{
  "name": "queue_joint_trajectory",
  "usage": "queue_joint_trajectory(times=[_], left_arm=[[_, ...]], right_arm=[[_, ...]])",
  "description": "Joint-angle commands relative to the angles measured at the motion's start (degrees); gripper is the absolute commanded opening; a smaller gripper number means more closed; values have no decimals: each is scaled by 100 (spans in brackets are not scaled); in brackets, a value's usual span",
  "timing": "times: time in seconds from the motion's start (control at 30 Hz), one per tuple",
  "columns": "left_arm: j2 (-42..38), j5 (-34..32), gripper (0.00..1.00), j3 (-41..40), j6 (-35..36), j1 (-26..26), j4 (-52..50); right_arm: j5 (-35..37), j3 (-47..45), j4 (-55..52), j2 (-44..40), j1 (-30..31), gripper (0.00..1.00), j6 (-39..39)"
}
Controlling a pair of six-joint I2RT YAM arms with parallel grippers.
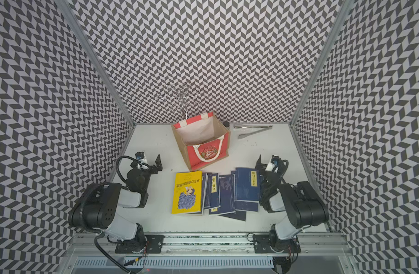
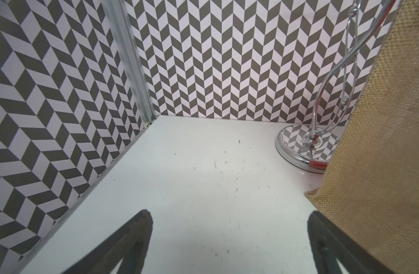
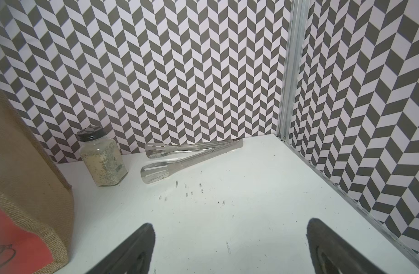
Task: Put the books into the canvas bag
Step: Pick up the book from the book.
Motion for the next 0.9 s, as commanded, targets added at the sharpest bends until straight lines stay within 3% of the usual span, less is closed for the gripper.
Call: queue_joint_trajectory(times=[0.0,0.87], left_arm=[[-12,246,100,53,86,32,-3],[5,234,99,81,90,23,-38]], right_arm=[[-24,-33,389,51,42,99,-76],[64,-112,584,68,101,99,-151]])
